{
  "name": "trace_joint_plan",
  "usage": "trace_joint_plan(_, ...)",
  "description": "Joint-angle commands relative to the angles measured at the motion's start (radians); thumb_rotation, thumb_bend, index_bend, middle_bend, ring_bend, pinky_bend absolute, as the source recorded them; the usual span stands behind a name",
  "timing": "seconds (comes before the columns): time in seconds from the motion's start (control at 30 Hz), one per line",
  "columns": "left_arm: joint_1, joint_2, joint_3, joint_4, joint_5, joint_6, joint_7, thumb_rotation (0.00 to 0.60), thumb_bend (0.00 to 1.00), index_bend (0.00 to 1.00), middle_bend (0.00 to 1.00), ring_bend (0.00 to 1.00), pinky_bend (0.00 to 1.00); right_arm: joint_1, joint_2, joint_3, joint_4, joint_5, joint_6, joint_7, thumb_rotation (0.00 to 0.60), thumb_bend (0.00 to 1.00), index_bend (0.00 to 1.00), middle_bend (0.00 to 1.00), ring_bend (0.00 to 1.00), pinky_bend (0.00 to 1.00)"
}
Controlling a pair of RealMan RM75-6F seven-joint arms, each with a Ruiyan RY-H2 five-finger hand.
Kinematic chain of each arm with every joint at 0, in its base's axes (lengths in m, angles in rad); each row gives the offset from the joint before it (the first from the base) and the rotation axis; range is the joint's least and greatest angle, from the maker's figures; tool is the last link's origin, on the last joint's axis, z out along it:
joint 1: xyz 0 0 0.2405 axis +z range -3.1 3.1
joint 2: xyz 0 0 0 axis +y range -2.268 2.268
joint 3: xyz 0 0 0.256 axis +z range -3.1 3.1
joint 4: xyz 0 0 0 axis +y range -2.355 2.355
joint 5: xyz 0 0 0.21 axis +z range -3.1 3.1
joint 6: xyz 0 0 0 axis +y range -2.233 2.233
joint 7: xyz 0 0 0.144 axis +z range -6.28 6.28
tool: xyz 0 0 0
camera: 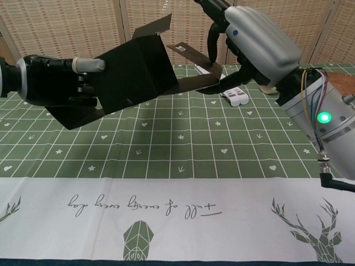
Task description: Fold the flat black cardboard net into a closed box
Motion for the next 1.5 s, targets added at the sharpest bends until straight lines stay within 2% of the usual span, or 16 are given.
trace_joint_plan(0.03, 0.006, -0.024, 0.007, 0.006, -0.024, 0.008, 0.093, 0.600, 0.09, 0.22, 0.24, 0.51, 0.84, 0.007, 0.018, -0.009, -0.017, -0.003, -0.019, -0.020, 0.600, 0.16, 0.00, 0.00, 0.61, 0.97)
trace_joint_plan(0.33, 0.013, -0.056, -0.003, -0.004, -0.078, 0.004, 0.276, 0.600, 0.10, 0.22, 0.24, 0.51, 0.84, 0.010, 0.074, -0.029, -0.085, 0.001, -0.057, -0.065, 0.600, 0.16, 0.00, 0.00, 0.61, 0.97)
trace_joint_plan(0.63, 0.020, -0.057, -0.008, 0.001, -0.094, -0.003, 0.292, 0.600, 0.10, 0.22, 0.24, 0.51, 0.84, -0.024, 0.117, -0.057, -0.115, 0.014, -0.060, -0.065, 0.600, 0.16, 0.00, 0.00, 0.61, 0.97)
trace_joint_plan(0.8, 0.020, -0.066, -0.008, 0.009, -0.099, -0.014, 0.308, 0.600, 0.10, 0.22, 0.24, 0.51, 0.84, -0.027, 0.112, -0.059, -0.105, 0.012, -0.051, -0.060, 0.600, 0.16, 0.00, 0.00, 0.61, 0.97)
trace_joint_plan(1.2, 0.030, -0.093, -0.029, 0.005, -0.151, -0.027, 0.509, 0.600, 0.10, 0.22, 0.24, 0.51, 0.84, -0.007, 0.109, -0.046, -0.113, 0.003, -0.050, -0.080, 0.600, 0.16, 0.00, 0.00, 0.60, 0.97)
trace_joint_plan(1.5, 0.040, -0.108, -0.049, -0.008, -0.185, -0.042, 0.612, 0.600, 0.10, 0.22, 0.24, 0.51, 0.84, 0.008, 0.094, -0.049, -0.105, -0.001, -0.066, -0.089, 0.600, 0.16, 0.00, 0.00, 0.61, 0.97)
